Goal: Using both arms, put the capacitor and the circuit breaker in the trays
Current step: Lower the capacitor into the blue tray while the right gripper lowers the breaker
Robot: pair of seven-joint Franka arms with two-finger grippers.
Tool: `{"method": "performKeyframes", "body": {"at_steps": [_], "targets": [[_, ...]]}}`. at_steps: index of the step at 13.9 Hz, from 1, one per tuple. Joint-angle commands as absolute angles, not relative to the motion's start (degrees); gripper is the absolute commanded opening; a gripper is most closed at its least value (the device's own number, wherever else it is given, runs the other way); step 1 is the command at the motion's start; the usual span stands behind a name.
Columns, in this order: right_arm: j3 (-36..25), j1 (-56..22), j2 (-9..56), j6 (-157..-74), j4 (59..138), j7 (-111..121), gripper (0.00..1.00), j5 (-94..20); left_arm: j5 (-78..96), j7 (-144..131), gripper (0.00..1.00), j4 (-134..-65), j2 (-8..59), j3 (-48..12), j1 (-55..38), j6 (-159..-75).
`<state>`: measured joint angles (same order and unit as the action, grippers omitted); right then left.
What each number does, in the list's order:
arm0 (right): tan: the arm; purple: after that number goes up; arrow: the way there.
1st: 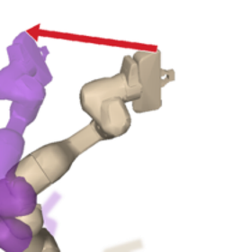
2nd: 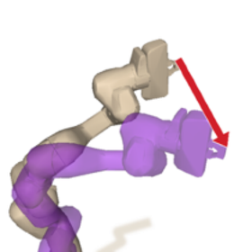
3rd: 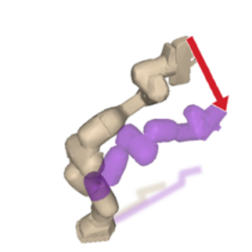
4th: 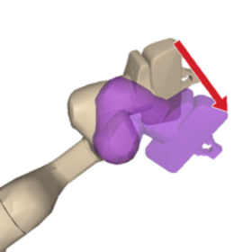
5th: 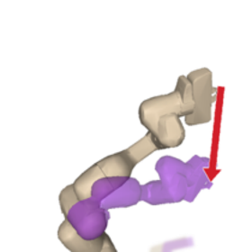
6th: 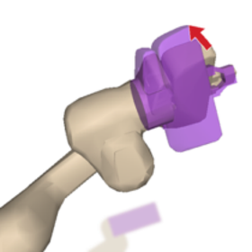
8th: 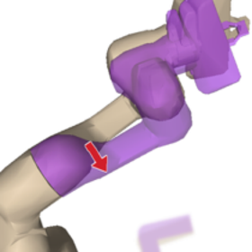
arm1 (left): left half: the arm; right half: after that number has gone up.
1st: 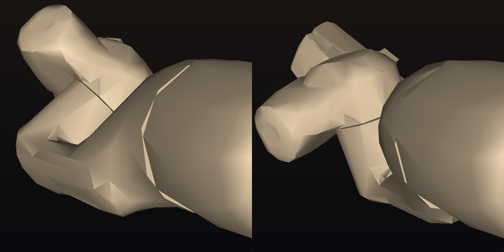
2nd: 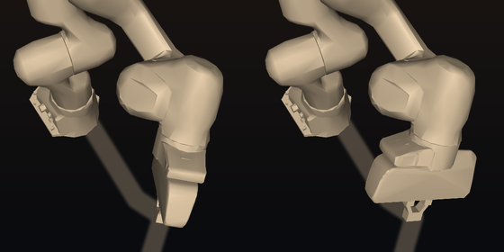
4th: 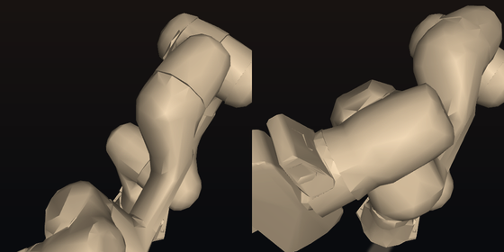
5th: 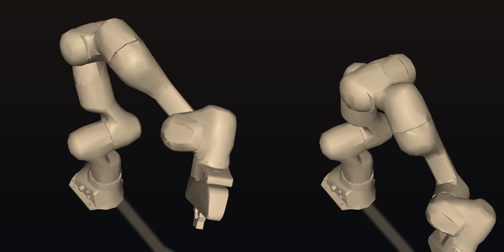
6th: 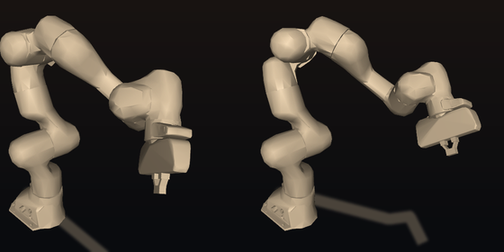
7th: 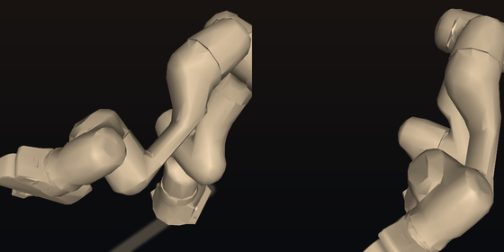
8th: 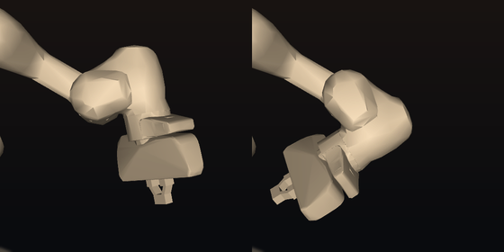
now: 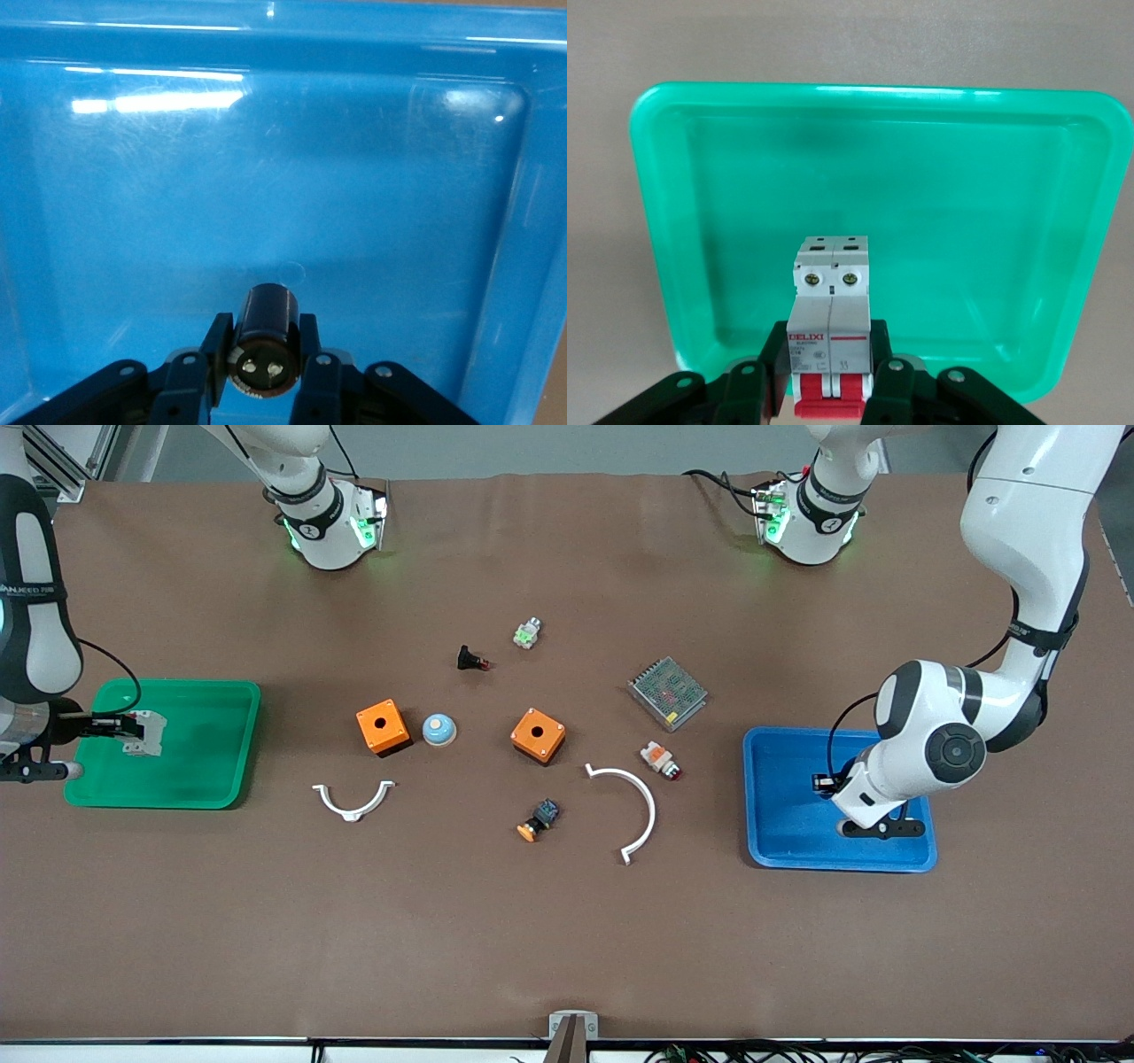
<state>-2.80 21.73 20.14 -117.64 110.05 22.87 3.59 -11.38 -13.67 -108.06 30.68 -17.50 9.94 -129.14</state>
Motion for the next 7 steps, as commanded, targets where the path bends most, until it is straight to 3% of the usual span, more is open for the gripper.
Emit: {"method": "performKeyframes", "body": {"at_steps": [1,3,5,7], "targets": [[-1.49,23.2,20.39,-123.38,113.28,23.2,0.19,4.83,-12.13,-13.27,0.16,-107.4,30.94,-17.75,10.37,-129.64],[-1.58,23.64,21.7,-127.68,114.78,23.2,0.18,4.83,-12.13,-13.36,0.44,-106.79,31.46,-17.67,10.37,-129.64],[-1.58,23.73,22.58,-130.16,116.19,23.2,0.2,4.83,-12.13,-13.36,1.0,-106.26,31.82,-17.58,10.46,-129.64],[-1.5,24.17,22.85,-130.69,116.72,23.12,0.21,4.83,-12.13,-13.36,1.0,-106.17,31.73,-17.67,10.81,-129.64]]}}
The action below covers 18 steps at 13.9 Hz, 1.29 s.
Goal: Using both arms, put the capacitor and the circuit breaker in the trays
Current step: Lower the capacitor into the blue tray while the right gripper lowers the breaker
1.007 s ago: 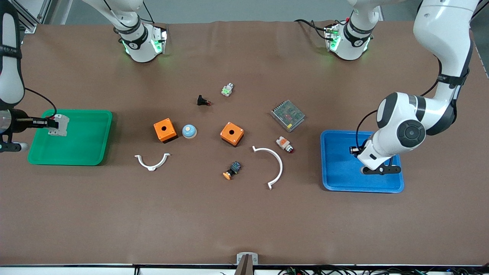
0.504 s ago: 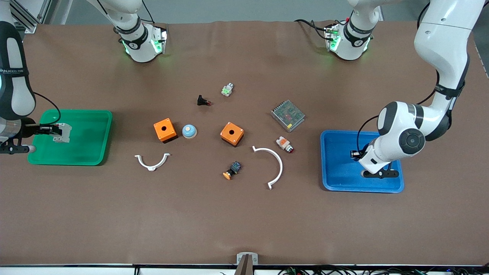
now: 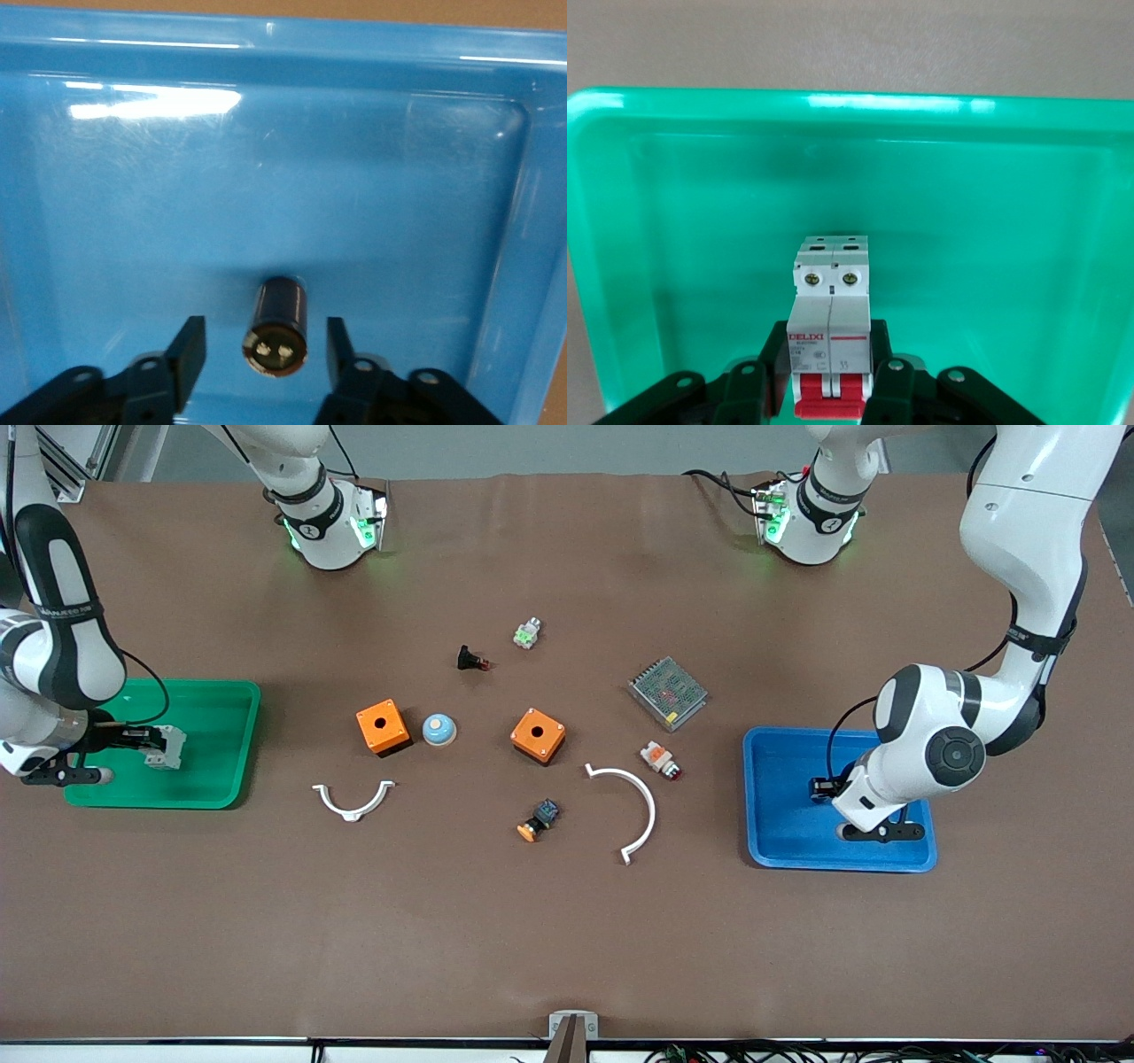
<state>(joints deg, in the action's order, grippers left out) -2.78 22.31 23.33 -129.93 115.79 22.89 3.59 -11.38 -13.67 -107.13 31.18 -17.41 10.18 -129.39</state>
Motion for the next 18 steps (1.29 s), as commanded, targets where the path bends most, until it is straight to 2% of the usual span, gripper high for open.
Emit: {"method": "performKeyframes", "body": {"at_steps": [1,2,3,4,5,8,13,18], "targets": [[-1.49,24.17,23.03,-131.56,116.89,23.03,0.21,4.83,-12.13,-13.36,1.0,-105.82,31.64,-17.67,10.81,-129.64],[-1.49,24.34,23.38,-132.62,116.89,23.03,0.21,4.83,-12.13,-13.36,1.0,-105.12,31.21,-17.67,10.81,-129.12],[-1.49,24.35,23.55,-132.63,116.89,22.94,0.27,4.83,-12.22,-13.01,1.0,-104.42,30.77,-17.67,10.72,-128.76],[-1.49,24.35,23.47,-132.28,116.81,22.94,0.69,4.83,-12.13,-12.92,1.0,-103.72,29.8,-17.67,10.46,-127.54],[-1.49,24.26,22.86,-131.75,116.81,22.94,1.0,4.83,-12.13,-12.92,1.0,-102.49,28.66,-17.93,10.37,-125.88],[-0.88,22.95,19.35,-123.69,114.88,22.15,0.97,4.49,-12.13,-12.83,1.0,-99.85,25.32,-18.54,10.37,-124.37],[-0.88,14.34,11.44,-117.7,114.87,9.08,0.96,4.04,-11.95,-13.35,1.0,-97.3,19.17,-20.12,9.93,-122.35],[-0.79,5.72,2.39,-107.94,114.7,-0.52,0.98,2.74,-11.87,-13.45,1.0,-86.15,14.51,-23.29,10.11,-106.55]]}}
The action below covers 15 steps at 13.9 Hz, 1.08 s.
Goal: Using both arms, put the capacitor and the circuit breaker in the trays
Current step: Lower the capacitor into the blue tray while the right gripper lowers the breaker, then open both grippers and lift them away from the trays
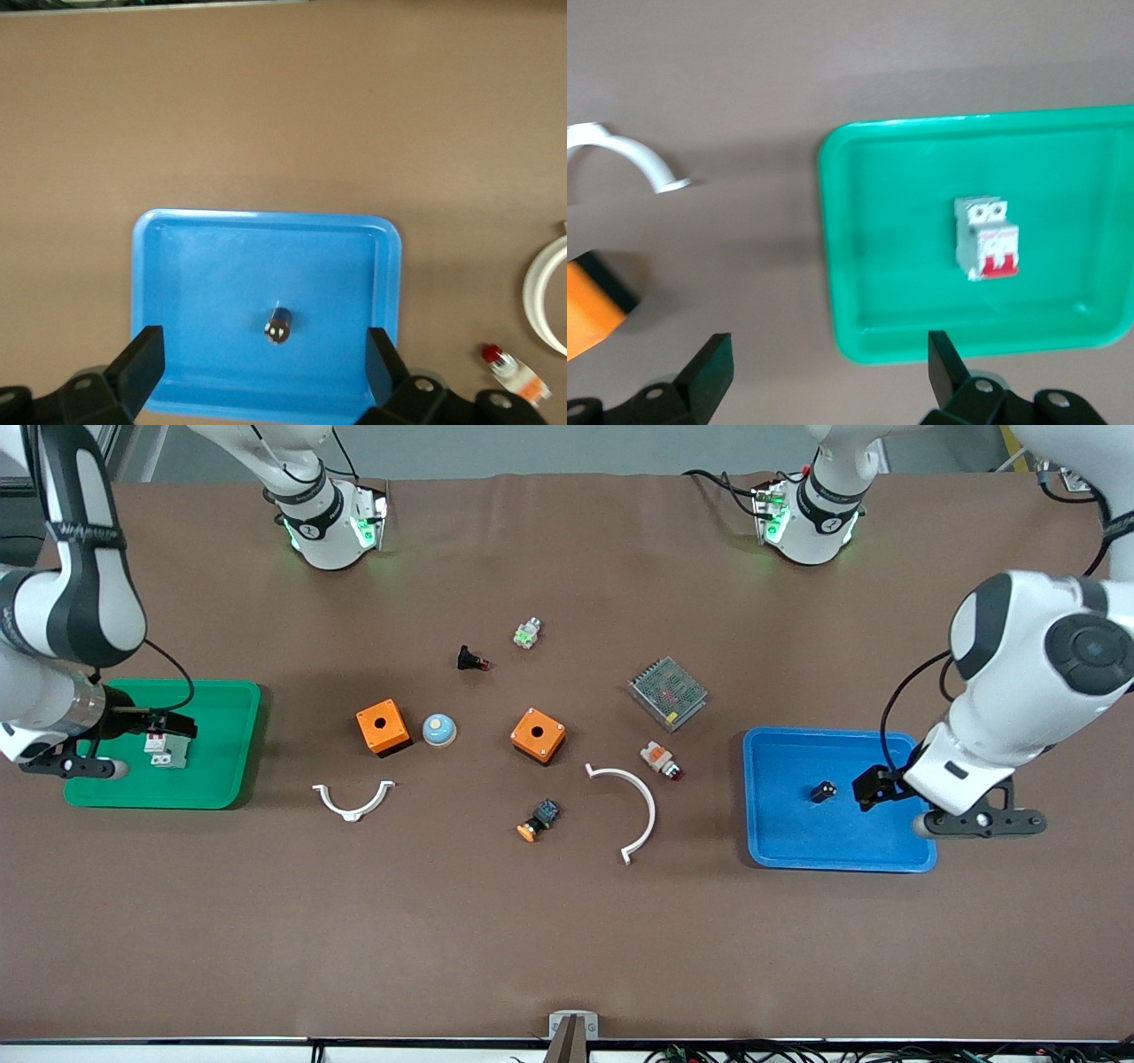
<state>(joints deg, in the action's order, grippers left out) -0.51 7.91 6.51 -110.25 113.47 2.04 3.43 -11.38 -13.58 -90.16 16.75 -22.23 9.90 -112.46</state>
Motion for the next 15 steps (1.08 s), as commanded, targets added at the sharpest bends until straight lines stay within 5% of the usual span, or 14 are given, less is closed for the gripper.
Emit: {"method": "performKeyframes", "body": {"at_steps": [1,9,15], "targets": [[-0.88,4.84,0.89,-106.71,114.61,-0.79,0.99,0.64,-11.26,-12.58,1.0,-85.7,12.67,-23.38,10.37,-104.09],[-0.79,2.81,-0.09,-91.77,96.88,-1.67,0.99,-1.66,-6.51,-6.71,1.0,-85.43,2.56,-22.16,10.63,-91.67],[-1.14,3.25,0.35,-89.2,88.16,-2.99,1.0,-2.02,-0.27,-5.09,1.0,-87.62,-2.45,-6.87,-0.86,-86.22]]}}
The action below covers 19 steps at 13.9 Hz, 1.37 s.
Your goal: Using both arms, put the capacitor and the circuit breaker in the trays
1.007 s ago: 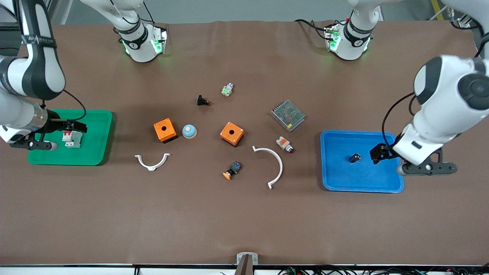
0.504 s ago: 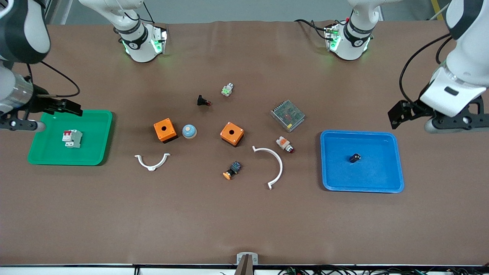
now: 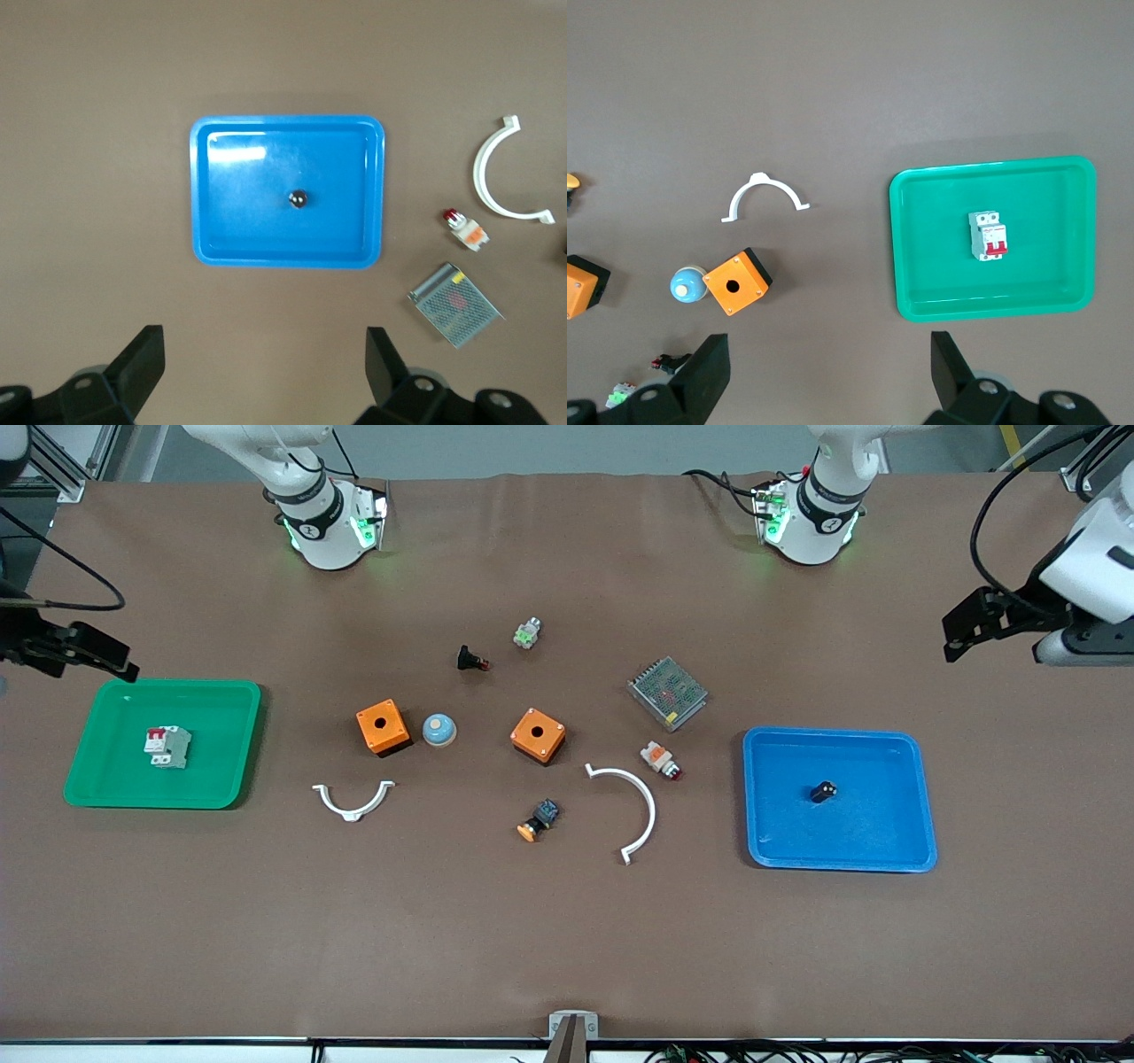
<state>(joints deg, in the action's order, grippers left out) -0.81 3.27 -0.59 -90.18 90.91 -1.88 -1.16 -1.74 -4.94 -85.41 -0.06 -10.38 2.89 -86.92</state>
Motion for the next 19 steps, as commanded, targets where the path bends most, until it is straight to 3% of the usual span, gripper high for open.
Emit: {"method": "performKeyframes", "body": {"at_steps": [1,3,7,19], "targets": [[-1.23,3.25,0.35,-89.21,87.11,-2.99,1.0,-2.11,-0.09,-5.53,1.0,-89.63,-3.94,-4.33,-3.49,-86.31],[-1.23,3.34,0.44,-89.03,86.31,-2.9,1.0,-2.11,1.13,-7.02,1.0,-91.49,-5.44,0.07,-7.46,-86.4],[-1.23,3.25,0.79,-88.94,86.22,-2.29,1.0,-1.67,1.41,-7.21,1.0,-93.69,-7.38,1.93,-9.67,-86.92],[-1.23,3.16,2.55,-89.65,85.09,-2.28,1.0,-1.05,-1.23,-1.41,1.0,-90.62,-4.05,1.49,-9.49,-87.71]]}}
